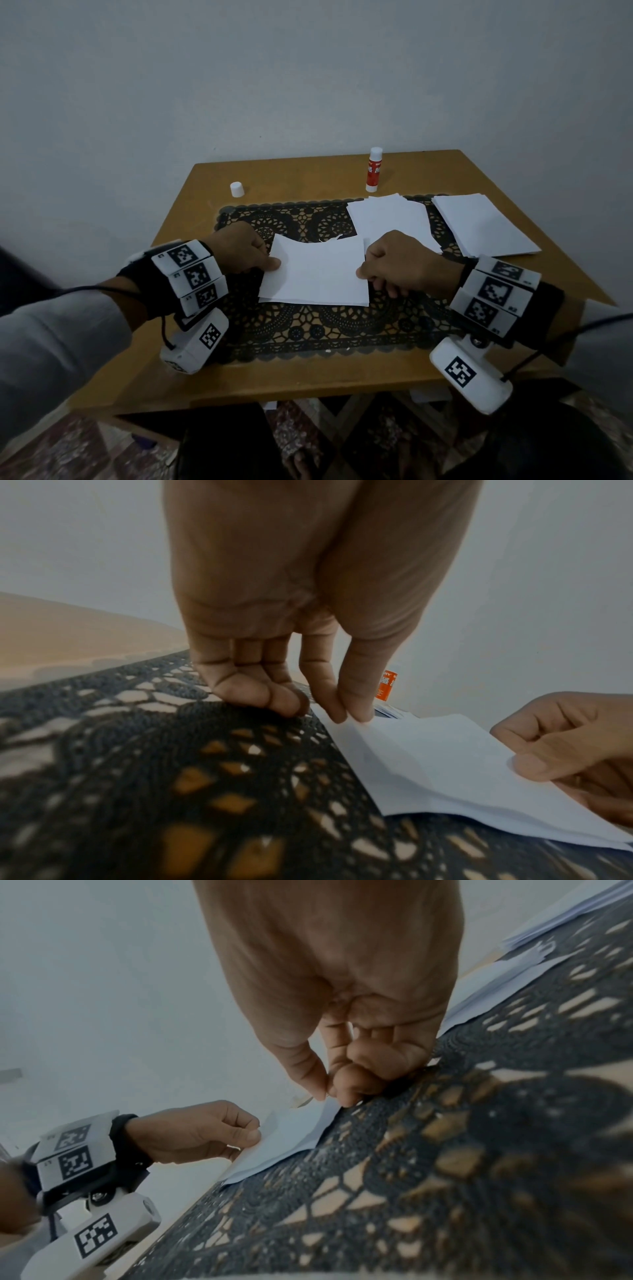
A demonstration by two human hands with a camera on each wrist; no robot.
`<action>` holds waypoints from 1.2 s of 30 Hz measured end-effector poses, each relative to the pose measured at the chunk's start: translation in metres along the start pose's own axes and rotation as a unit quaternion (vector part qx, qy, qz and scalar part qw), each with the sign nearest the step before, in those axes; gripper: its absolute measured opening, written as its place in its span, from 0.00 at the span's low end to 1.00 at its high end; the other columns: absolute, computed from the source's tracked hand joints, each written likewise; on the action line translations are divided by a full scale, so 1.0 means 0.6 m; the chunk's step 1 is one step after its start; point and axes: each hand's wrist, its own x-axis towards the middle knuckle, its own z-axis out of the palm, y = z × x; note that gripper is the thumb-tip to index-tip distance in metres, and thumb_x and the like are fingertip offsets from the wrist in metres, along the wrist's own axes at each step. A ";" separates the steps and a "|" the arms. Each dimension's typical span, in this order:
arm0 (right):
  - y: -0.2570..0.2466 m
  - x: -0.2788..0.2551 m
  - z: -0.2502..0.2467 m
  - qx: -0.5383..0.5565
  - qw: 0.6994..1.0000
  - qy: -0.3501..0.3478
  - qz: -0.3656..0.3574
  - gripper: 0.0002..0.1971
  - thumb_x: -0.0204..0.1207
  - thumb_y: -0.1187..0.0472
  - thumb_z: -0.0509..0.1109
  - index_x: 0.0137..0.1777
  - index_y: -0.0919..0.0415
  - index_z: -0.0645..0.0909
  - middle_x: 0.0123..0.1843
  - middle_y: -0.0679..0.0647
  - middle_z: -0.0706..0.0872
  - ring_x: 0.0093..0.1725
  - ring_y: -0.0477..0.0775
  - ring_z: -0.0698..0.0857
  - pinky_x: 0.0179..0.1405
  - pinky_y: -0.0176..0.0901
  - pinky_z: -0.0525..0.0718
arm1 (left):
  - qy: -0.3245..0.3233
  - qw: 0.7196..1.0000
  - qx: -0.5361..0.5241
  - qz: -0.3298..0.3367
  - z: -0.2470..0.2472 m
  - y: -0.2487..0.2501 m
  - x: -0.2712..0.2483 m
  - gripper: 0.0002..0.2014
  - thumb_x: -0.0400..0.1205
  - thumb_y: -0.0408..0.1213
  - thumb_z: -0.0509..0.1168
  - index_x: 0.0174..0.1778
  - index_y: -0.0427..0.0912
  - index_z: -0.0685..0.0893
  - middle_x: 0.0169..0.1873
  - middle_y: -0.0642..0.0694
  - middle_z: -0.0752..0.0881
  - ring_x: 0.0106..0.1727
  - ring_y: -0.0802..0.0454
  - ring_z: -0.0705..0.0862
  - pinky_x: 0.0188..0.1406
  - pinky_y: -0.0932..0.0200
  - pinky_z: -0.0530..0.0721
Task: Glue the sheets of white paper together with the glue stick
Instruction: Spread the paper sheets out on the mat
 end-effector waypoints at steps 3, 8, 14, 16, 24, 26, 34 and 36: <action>0.001 0.001 0.002 -0.016 1.000 0.006 -0.009 0.14 0.75 0.63 0.72 0.29 0.65 0.79 0.28 0.57 0.85 0.16 0.47 0.77 0.16 0.33 0.73 | -0.001 1.000 0.006 0.001 0.000 0.002 -0.001 0.21 0.77 0.41 0.72 0.20 0.41 0.75 0.20 0.47 0.75 0.20 0.55 0.69 0.25 0.62 0.68; 0.001 0.001 0.004 -0.031 0.999 0.008 -0.021 0.12 0.75 0.63 0.72 0.32 0.67 0.80 0.28 0.58 0.86 0.16 0.45 0.77 0.16 0.32 0.73 | -0.002 1.000 0.026 -0.001 0.001 0.007 0.000 0.21 0.78 0.41 0.72 0.20 0.41 0.75 0.19 0.48 0.74 0.16 0.59 0.69 0.23 0.64 0.67; 0.003 0.001 0.004 -0.046 0.998 0.006 -0.030 0.14 0.75 0.63 0.72 0.27 0.63 0.78 0.24 0.55 0.85 0.15 0.44 0.77 0.17 0.33 0.73 | -0.010 0.999 0.034 0.006 0.000 0.008 -0.002 0.22 0.77 0.40 0.72 0.19 0.41 0.74 0.18 0.49 0.73 0.17 0.58 0.67 0.23 0.63 0.66; 0.005 0.002 0.005 -0.050 0.998 0.009 -0.037 0.14 0.75 0.64 0.72 0.27 0.63 0.78 0.25 0.56 0.85 0.15 0.45 0.77 0.18 0.33 0.74 | -0.009 0.999 0.037 0.007 0.000 0.008 -0.002 0.22 0.77 0.40 0.73 0.19 0.42 0.74 0.17 0.50 0.72 0.15 0.60 0.66 0.23 0.63 0.65; 0.003 0.013 0.012 -0.134 0.990 0.016 -0.050 0.13 0.74 0.59 0.74 0.33 0.67 0.79 0.32 0.64 0.89 0.21 0.50 0.80 0.27 0.34 0.78 | 0.048 0.993 0.109 0.010 0.011 0.019 -0.009 0.12 0.76 0.45 0.74 0.40 0.43 0.79 0.36 0.48 0.81 0.34 0.55 0.76 0.28 0.62 0.70; 0.002 0.015 0.014 -0.195 0.979 0.032 -0.043 0.16 0.74 0.54 0.74 0.35 0.64 0.74 0.35 0.58 0.85 0.27 0.50 0.79 0.31 0.42 0.77 | 0.075 0.981 0.174 0.034 0.018 0.020 -0.016 0.26 0.74 0.50 0.74 0.61 0.43 0.72 0.54 0.44 0.80 0.51 0.48 0.78 0.42 0.56 0.77; -0.045 -0.060 0.051 -0.451 0.846 -0.138 -0.250 0.42 0.82 0.35 0.54 0.84 0.66 0.51 0.86 0.62 0.49 0.85 0.61 0.49 0.83 0.56 0.56 | -0.088 0.915 0.378 0.113 0.034 0.033 -0.035 0.36 0.83 0.60 0.53 0.83 0.59 0.41 0.83 0.46 0.36 0.83 0.42 0.33 0.78 0.33 0.50; -0.042 -0.068 0.067 -0.455 0.827 -0.220 -0.246 0.48 0.80 0.30 0.48 0.85 0.65 0.38 0.86 0.60 0.36 0.85 0.57 0.37 0.84 0.52 0.44 | -0.121 0.910 0.380 0.111 0.033 0.029 -0.031 0.37 0.83 0.61 0.50 0.83 0.58 0.37 0.83 0.45 0.35 0.82 0.42 0.32 0.78 0.33 0.50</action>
